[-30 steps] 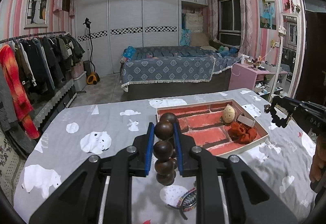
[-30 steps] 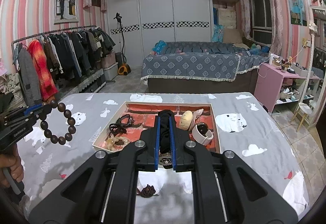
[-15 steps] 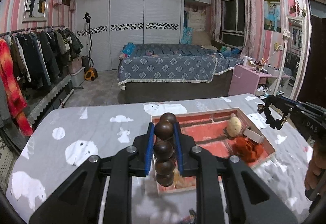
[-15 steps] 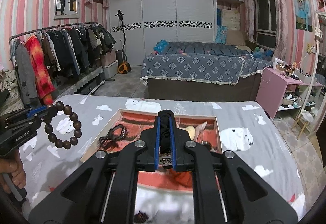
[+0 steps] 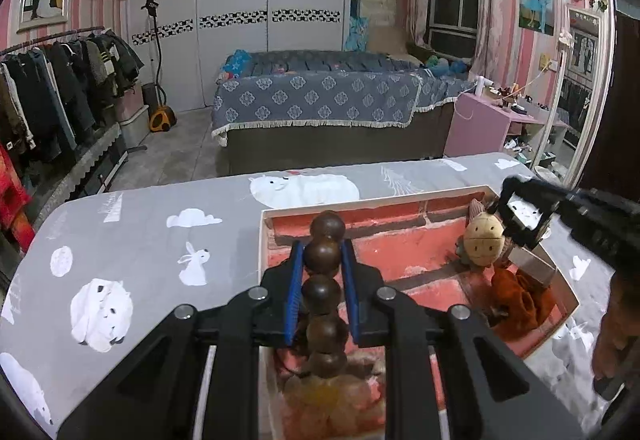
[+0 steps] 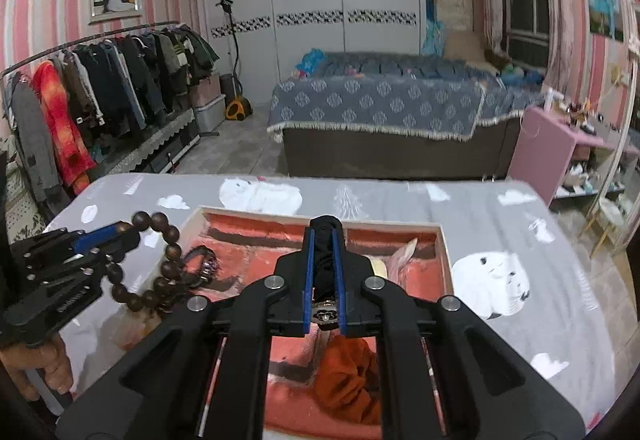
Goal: Organize jewelry
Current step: 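Open both tools to drop bead bracelet and scrunchie watch into the tray, then move both open tools back toward the claw clip and hair tie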
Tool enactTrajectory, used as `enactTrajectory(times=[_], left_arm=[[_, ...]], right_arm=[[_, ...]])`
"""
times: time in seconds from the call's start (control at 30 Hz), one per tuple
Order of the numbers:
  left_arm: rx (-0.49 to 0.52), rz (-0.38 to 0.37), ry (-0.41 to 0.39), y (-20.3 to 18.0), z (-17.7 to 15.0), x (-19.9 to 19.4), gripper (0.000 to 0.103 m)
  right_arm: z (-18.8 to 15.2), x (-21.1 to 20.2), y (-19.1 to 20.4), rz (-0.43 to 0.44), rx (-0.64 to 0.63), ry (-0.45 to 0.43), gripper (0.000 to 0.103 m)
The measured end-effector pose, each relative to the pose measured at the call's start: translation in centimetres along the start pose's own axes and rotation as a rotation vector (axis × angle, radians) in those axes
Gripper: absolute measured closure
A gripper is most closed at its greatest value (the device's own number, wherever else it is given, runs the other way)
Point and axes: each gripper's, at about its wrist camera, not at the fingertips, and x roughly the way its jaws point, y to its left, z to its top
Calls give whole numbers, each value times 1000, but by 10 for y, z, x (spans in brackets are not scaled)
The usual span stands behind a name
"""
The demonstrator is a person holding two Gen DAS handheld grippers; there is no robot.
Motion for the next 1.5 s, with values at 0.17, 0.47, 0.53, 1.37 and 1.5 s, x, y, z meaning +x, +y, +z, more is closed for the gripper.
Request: enactTrajectory(times=[0.17, 0.47, 0.53, 1.37, 1.5], left_arm=[[3, -14, 4, -8, 1, 15, 84], [25, -34, 46, -21, -6, 40, 83], [23, -37, 54, -22, -7, 44, 82], [-20, 62, -110, 24, -24, -126, 54], [-30, 87, -126, 33, -49, -158, 47]], right_arm=[[-13, 31, -6, -17, 6, 70, 93], [-27, 55, -20, -49, 32, 130, 92], [-29, 57, -22, -51, 35, 138, 92], [-20, -80, 6, -49, 28, -41, 54], [-37, -116, 18, -52, 4, -60, 49]])
